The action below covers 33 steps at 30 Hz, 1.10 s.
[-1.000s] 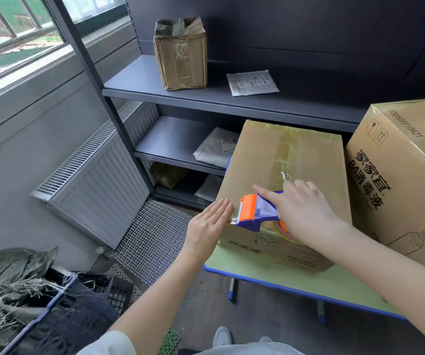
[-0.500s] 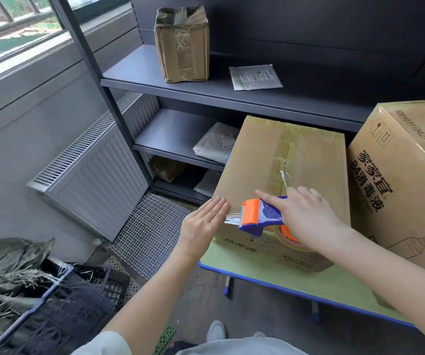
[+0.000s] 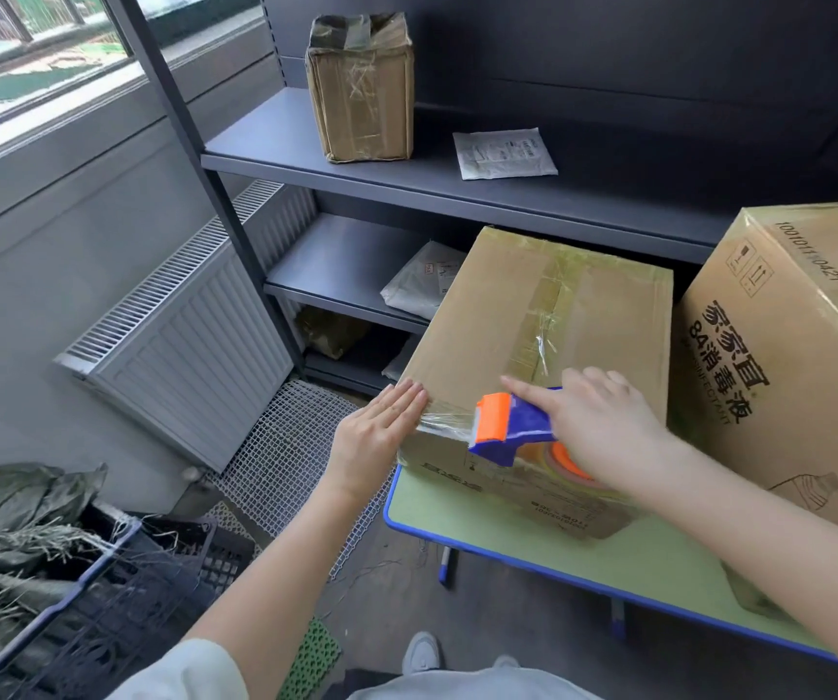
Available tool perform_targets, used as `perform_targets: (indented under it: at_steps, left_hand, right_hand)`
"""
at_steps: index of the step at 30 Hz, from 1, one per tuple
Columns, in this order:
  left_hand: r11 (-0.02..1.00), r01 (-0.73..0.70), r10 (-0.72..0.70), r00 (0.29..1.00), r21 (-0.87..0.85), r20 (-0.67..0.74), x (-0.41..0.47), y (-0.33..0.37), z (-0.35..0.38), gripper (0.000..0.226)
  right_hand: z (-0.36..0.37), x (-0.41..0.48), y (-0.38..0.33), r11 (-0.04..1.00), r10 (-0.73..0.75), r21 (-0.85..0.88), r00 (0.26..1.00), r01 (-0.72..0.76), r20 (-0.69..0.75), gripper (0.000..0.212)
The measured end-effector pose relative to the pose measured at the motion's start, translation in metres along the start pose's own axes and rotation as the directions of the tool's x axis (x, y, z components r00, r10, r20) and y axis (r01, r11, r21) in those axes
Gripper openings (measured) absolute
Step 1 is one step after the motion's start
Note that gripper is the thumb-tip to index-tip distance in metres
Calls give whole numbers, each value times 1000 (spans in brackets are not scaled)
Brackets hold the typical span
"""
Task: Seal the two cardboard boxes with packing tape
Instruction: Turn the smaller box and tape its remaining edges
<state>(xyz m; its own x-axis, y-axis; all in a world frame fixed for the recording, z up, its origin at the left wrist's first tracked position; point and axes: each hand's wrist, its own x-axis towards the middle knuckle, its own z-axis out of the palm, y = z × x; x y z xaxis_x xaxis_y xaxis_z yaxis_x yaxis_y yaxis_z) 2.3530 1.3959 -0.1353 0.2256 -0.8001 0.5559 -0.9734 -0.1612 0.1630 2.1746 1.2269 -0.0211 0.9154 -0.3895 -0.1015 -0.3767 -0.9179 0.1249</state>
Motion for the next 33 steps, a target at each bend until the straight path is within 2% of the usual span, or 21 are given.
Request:
perform_targets:
  at_steps: [4,8,12,17,26,28,31,33]
  left_hand:
    - [1000,22,-22,1000,20,-4,-2,3,2,54]
    - [998,18,-17,1000,62,-22,-1,11,2,38]
    - [990,56,-62,997,126,43,-4,32,2,56]
    - [991,-72,65,996,110,67,8,74,20,58]
    - [988,-52,55,998,148,-20,12,93,31,48]
    - [990,-65,68,998,121,-19,16,98,30,50]
    - [984,-168,168,986,50,11,18,108,32,55]
    - [989,-148,148,989,13,16,17,113,34,55]
  right_hand:
    - [2,-23,45,997,78,-32,996,-77,39,66]
    - [8,-33,43,996,60,-73,998,-58,25,65]
    - [10,-36,46,994,46,-98,999,-44,23,70]
    - [8,-41,47,998,28,-62,999,-26,28,67]
    - [6,-44,44,995,36,-96,999,-34,24,67]
    - [6,-44,43,992,32,-121,999,-29,20,67]
    - [6,-44,42,990,27,-136,999,-24,19,66]
    - [7,-43,40,990,24,-140,1000,-21,16,66]
